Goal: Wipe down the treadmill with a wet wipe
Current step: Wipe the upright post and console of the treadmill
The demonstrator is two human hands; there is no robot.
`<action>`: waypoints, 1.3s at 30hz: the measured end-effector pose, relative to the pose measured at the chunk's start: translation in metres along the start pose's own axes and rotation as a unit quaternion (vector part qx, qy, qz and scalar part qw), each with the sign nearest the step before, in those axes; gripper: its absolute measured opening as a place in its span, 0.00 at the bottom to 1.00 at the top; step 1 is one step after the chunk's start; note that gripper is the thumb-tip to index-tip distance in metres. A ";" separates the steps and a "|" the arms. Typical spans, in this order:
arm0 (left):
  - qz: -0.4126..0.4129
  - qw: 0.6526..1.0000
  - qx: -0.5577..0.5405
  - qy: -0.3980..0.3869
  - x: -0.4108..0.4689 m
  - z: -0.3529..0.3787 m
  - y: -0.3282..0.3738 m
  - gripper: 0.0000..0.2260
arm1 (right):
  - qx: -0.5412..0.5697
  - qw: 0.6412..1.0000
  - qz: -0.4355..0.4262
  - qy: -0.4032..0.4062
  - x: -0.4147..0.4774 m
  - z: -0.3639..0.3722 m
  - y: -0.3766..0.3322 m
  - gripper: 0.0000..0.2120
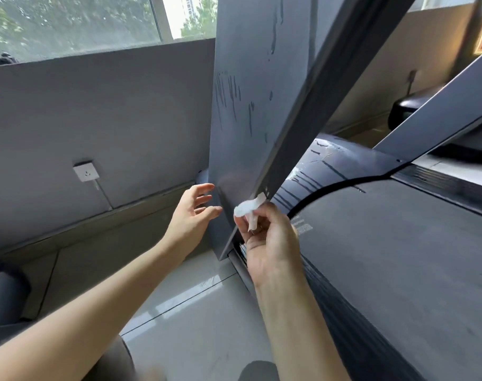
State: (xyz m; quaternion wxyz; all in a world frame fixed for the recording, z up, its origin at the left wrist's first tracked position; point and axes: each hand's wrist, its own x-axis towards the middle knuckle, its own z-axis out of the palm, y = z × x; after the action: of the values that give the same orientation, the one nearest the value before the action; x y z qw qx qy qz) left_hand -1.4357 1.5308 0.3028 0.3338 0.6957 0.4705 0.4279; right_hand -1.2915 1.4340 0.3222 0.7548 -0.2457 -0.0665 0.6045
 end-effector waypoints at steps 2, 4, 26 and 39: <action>0.023 0.999 -0.007 0.039 0.001 0.002 0.017 0.24 | 0.010 0.997 -0.045 -0.057 -0.023 0.009 -0.018 0.05; 0.047 0.997 -0.018 0.063 0.004 0.000 0.036 0.27 | 0.010 0.997 -0.062 -0.046 -0.026 0.009 -0.021 0.06; 0.038 0.995 -0.088 -0.035 0.005 -0.010 0.101 0.17 | -0.110 0.975 -0.189 0.024 -0.044 0.027 -0.040 0.10; 0.139 0.987 -0.070 0.035 0.015 -0.028 0.186 0.18 | -0.091 0.902 -0.417 -0.065 -0.130 0.103 -0.120 0.07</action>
State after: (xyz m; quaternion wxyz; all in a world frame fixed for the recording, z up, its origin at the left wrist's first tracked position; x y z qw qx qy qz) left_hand -1.3901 1.4843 0.4796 0.3019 0.7139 0.3497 0.5263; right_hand -1.2611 1.3229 0.4919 0.9063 -0.2235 -0.2661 0.2406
